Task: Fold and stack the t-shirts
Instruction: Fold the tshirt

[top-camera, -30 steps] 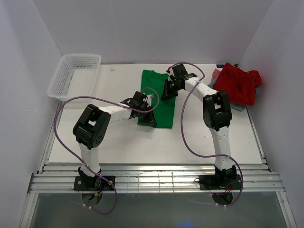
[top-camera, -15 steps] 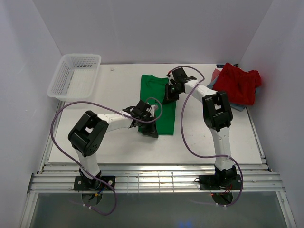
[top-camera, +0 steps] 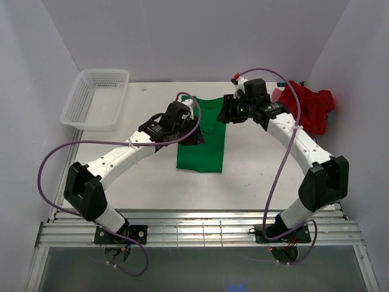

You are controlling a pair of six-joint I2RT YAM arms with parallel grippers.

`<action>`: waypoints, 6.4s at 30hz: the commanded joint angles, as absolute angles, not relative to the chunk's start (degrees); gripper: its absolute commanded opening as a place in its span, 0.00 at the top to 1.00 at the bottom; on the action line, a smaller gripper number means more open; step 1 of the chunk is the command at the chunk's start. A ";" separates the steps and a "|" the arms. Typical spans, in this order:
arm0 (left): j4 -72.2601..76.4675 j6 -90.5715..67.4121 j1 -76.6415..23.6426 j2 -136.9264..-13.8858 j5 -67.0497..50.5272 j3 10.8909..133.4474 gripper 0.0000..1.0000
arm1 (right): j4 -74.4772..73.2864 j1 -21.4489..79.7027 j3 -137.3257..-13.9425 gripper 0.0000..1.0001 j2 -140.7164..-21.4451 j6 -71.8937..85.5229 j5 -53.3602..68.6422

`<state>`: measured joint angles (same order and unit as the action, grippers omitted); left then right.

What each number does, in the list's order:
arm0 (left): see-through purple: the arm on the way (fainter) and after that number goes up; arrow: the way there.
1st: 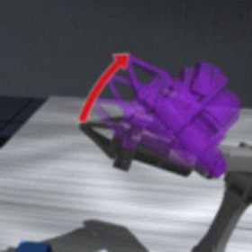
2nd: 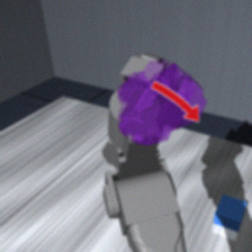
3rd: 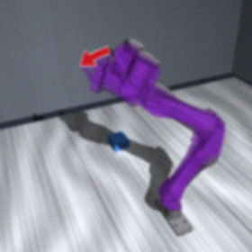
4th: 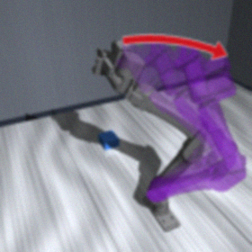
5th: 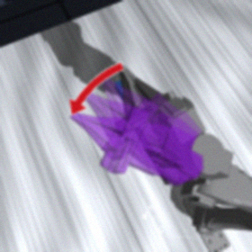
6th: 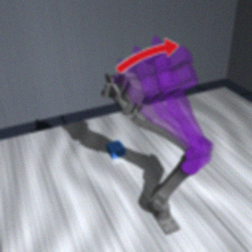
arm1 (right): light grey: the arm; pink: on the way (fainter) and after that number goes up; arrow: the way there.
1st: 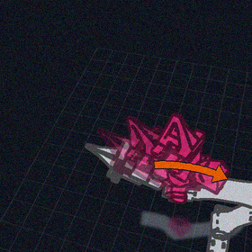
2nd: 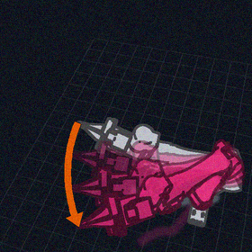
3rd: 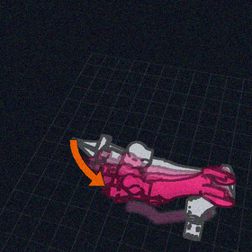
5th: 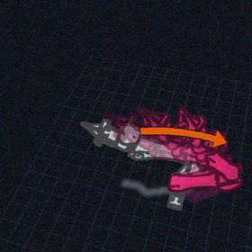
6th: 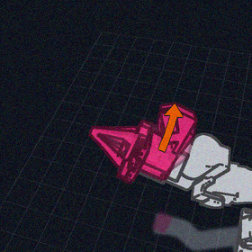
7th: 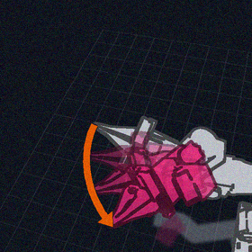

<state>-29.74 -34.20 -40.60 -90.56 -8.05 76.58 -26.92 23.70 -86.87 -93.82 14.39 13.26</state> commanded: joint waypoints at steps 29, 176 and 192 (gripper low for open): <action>-22.68 -29.27 -27.69 -90.87 -6.68 53.26 0.22 | -23.47 32.78 -57.57 0.33 -90.79 24.78 10.73; 8.00 -38.23 -19.86 -122.35 -26.36 102.23 0.40 | -19.50 26.19 -100.20 0.52 -113.46 14.49 -21.92; -5.36 -34.54 -20.74 -128.49 -24.60 103.35 0.38 | -31.47 22.68 -100.99 0.21 -117.87 20.56 3.51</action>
